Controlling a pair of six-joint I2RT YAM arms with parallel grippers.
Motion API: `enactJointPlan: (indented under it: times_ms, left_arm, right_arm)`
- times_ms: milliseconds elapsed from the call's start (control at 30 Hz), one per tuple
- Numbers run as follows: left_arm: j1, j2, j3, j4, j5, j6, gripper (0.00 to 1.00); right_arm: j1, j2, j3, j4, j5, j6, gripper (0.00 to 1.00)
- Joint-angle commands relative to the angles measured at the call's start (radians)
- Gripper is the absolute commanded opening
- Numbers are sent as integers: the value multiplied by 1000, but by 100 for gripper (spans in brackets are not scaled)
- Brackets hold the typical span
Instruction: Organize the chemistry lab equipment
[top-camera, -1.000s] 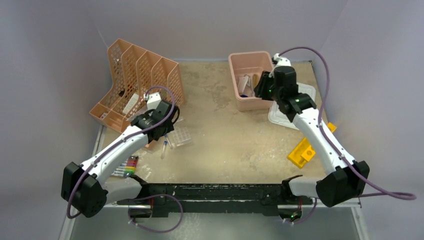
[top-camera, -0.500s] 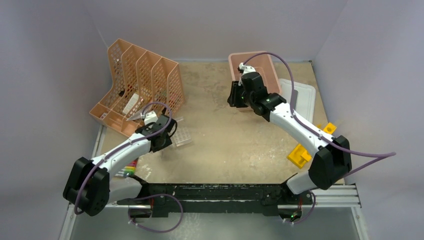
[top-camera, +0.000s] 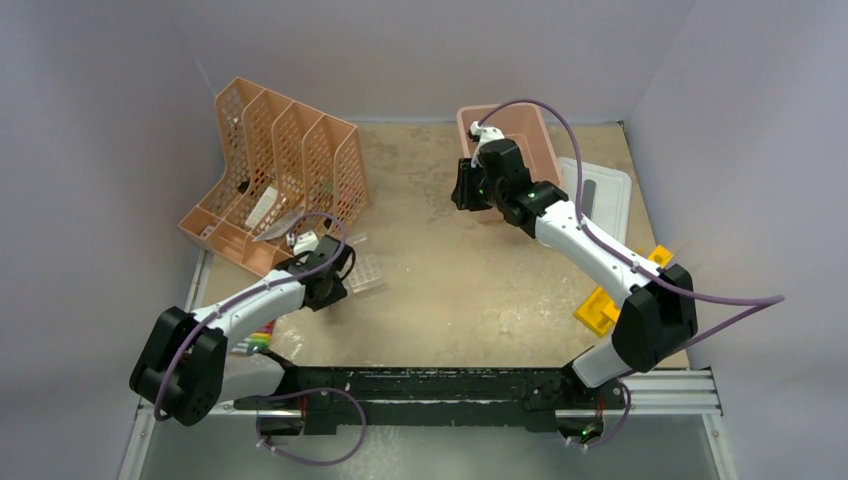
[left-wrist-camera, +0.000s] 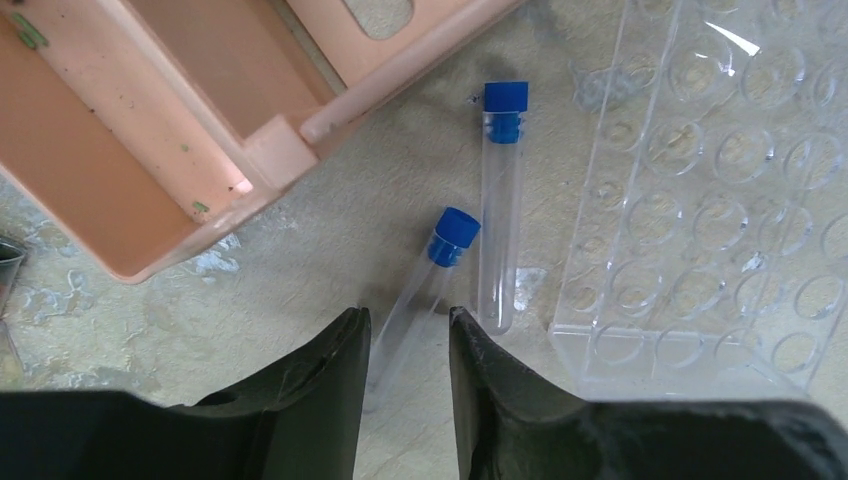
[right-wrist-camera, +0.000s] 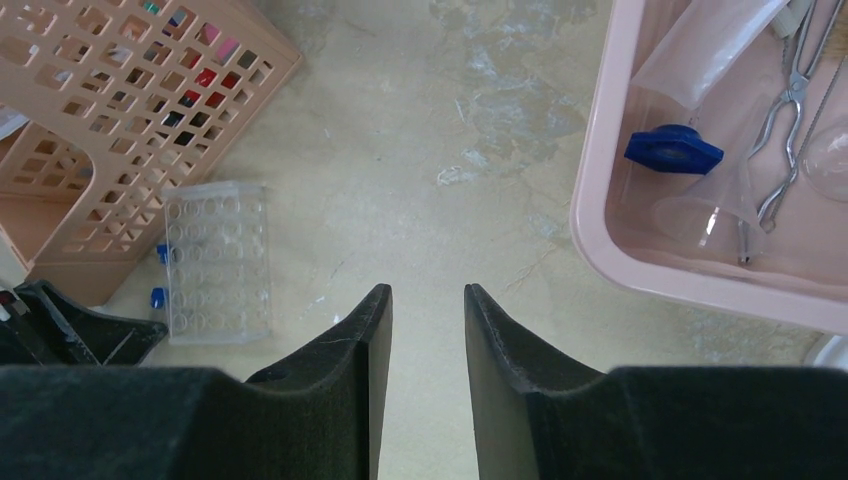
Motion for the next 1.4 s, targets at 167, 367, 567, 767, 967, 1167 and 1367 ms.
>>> enactJointPlan:
  times_ms: [167,367,567,767,967,1167,1367]
  left_arm:
    - [2,15,-9,50,39,19,23]
    - [-1,63,-5,60,57,45,25]
    - [-1,86,19,56,48,73,15]
    - [-1,3,85,-6,15,104,13]
    - [-1,-94,188,-89,8,133,12]
    - [0,-169,281,-68,87,211,12]
    - [-1,-179,347,119,291,334,12]
  right_arm:
    - [-1,-31,-24,81,-17,-32,34]
    - [-1,-39,-45,101,-15,-24,33]
    - [-1,-39,-45,101,-12,-11,33]
    - [-1,-44,-47,101,-23,0,33]
    - [-1,-42,-52,102,-134,41,33]
    - [-1,-38,-34,134,-254,34,35]
    - [-1,-4,31,155,-534,83,44]
